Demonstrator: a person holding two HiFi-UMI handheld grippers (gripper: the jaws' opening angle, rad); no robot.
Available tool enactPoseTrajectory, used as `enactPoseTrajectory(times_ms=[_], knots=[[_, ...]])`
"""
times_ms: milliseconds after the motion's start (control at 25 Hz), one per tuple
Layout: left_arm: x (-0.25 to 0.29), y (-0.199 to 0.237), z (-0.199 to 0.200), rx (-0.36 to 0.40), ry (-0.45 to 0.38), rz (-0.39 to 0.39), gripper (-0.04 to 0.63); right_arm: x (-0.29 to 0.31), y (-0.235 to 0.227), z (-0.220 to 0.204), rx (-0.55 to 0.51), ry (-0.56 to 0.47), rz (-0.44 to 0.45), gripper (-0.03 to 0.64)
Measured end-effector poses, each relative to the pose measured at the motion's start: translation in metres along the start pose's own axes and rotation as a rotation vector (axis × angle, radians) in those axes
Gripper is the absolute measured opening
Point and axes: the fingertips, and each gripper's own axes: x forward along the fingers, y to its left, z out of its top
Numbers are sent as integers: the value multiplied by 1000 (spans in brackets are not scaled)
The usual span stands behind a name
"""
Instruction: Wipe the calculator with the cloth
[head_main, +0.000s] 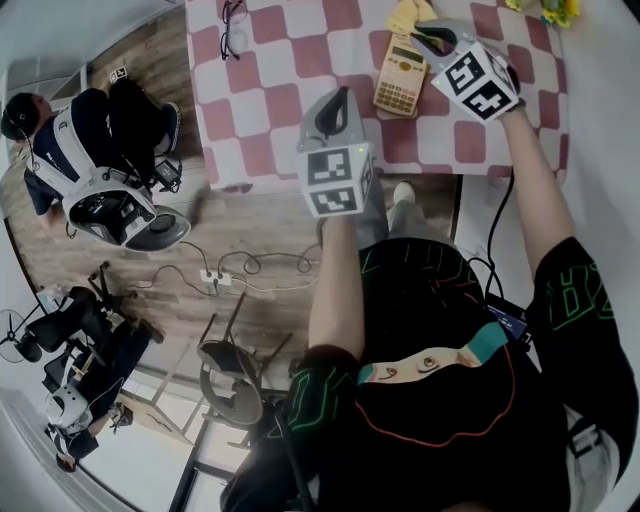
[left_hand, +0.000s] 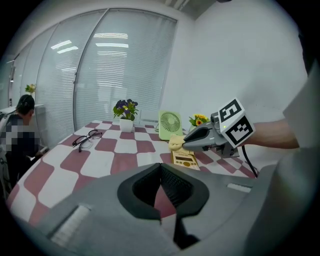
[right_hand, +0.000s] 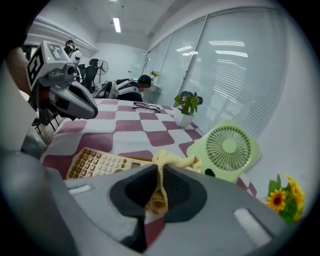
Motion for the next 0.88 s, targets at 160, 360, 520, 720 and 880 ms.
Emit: enactPoseTrajectory(times_ms=[160,360,520,720,880], knots=[[-1,2,-2,-9,2,3,11,6,12,-1,-4,28,33,37],[-3,-5,-9,-18,2,1,11,2,20,-7,-14,36,40,37],[-5,-2,-8,-22,1,2,11,3,27,-3,-25,44,53,37],[-11,-4,-8,-26,0,13,11,-5,39,-3,-30,27,73,37],[-13,-5,-8,-34,-7,17,11,-8,53,-3,-30,16,93,37]])
